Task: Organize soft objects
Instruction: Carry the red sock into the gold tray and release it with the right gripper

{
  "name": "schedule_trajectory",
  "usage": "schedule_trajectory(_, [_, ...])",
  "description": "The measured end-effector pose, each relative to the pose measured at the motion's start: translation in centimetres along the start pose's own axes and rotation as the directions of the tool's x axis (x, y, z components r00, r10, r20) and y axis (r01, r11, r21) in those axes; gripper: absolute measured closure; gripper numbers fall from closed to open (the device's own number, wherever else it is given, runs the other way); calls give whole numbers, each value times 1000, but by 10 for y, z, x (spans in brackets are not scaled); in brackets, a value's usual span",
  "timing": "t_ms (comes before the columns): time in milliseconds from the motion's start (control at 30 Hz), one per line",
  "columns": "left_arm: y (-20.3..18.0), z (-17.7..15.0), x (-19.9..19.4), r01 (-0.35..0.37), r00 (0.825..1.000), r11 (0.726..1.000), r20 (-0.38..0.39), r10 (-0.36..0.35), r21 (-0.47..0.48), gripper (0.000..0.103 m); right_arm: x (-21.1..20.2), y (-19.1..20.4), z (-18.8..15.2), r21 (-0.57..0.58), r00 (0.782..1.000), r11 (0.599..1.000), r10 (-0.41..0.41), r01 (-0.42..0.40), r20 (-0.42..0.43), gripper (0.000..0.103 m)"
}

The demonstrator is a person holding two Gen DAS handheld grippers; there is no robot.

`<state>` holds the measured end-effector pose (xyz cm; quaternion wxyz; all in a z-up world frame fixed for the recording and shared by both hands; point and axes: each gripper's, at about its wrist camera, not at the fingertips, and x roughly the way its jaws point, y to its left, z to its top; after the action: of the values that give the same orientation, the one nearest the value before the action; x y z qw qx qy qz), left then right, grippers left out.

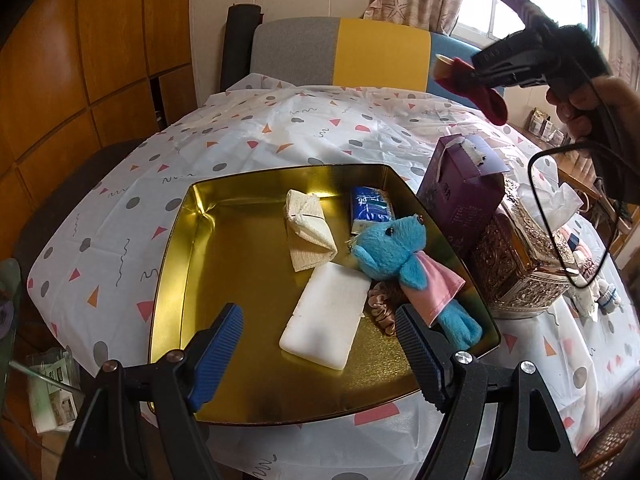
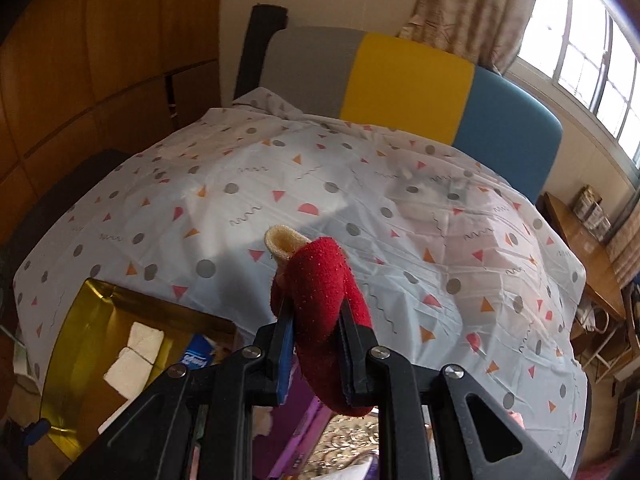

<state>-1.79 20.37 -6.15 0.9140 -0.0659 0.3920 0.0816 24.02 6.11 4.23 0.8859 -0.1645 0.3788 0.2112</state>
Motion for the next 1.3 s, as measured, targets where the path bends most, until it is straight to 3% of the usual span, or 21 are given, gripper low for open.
schedule_trajectory(300, [15, -3, 0, -18, 1000, 999, 2, 18, -43, 24, -14, 82, -15, -90, 986, 982, 165, -166, -19, 85])
schedule_trajectory(500, [35, -5, -3, -50, 999, 995, 9, 51, -92, 24, 8, 102, -41, 64, 945, 949, 314, -309, -97, 85])
schedule_trajectory(733, [54, -10, -1, -74, 997, 987, -5, 74, -140, 24, 53, 105, -66, 323, 880, 856, 460, -405, -117, 85])
schedule_trajectory(867, [54, -10, -2, -77, 997, 987, 2, 78, -138, 24, 75, 104, -71, 376, 883, 849, 448, -371, -139, 82])
schedule_trajectory(1067, [54, -9, 1, -75, 997, 987, -6, 74, -139, 24, 86, 96, -76, 408, 878, 841, 450, -355, -163, 64])
schedule_trajectory(1167, [53, -8, 0, -76, 997, 988, -3, 77, -133, 24, 84, 95, -75, 397, 879, 847, 446, -353, -170, 64])
schedule_trajectory(1300, [52, -7, -1, -75, 997, 988, -1, 75, -134, 24, 72, 97, -75, 343, 899, 875, 410, -342, -150, 64])
